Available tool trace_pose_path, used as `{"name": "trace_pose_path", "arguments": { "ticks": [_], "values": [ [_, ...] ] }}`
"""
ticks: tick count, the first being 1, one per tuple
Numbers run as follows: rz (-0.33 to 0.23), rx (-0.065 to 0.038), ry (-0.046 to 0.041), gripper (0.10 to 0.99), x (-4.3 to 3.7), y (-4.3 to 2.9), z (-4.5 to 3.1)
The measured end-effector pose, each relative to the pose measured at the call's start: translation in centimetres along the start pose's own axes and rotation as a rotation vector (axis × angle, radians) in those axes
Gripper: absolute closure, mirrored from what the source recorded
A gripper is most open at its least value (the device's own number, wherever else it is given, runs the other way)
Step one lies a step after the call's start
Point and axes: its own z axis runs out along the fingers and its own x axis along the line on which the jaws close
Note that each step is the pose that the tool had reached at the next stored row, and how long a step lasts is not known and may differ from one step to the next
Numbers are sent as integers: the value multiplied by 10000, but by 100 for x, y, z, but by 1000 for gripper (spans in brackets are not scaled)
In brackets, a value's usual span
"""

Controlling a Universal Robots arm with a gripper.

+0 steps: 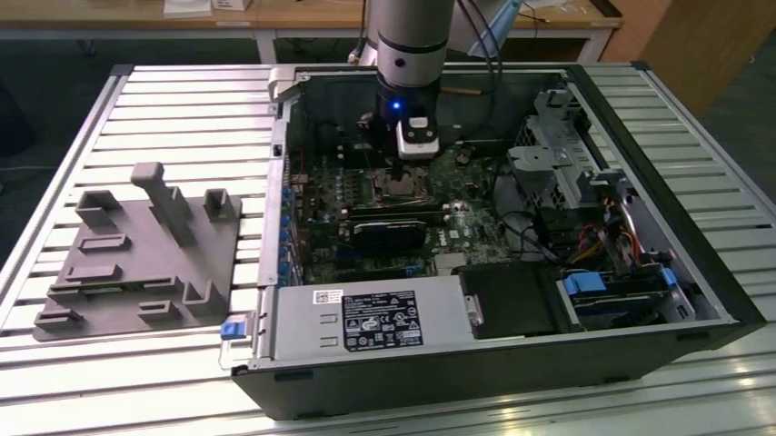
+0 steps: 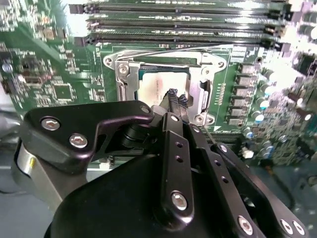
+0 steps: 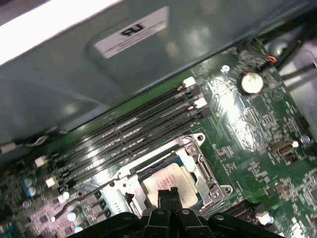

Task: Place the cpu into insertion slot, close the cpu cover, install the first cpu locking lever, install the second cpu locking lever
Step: 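Close the cpu cover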

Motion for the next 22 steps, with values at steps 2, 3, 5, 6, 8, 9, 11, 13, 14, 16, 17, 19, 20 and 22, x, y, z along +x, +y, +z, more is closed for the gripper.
{"name": "trace_pose_path", "arguments": {
  "ticks": [2, 3, 5, 6, 8, 9, 11, 13, 14, 16, 17, 19, 20, 22],
  "values": [
    [-365, 3, 11, 980, 0, 0, 1],
    [-538, 5, 16, 980, 0, 0, 2],
    [-876, 7, 21, 980, 0, 0, 3],
    [-1034, 6, 22, 980, 0, 0, 4],
    [-1327, 3, 15, 980, -1, 0, 5],
    [-1467, -2, 8, 980, -1, 0, 5],
    [-1743, -10, -8, 980, -1, -1, 6],
    [-2033, -17, -20, 980, -1, -1, 6],
    [-2195, -19, -23, 980, -1, -1, 6],
    [-2501, -22, -27, 980, -1, -1, 6],
    [-2661, -24, -28, 980, -1, -1, 6],
    [-2973, -26, -30, 980, -1, -1, 7],
    [-3128, -28, -32, 980, -1, -1, 7],
    [-3441, -31, -36, 980, -1, -1, 7]
  ]
}}
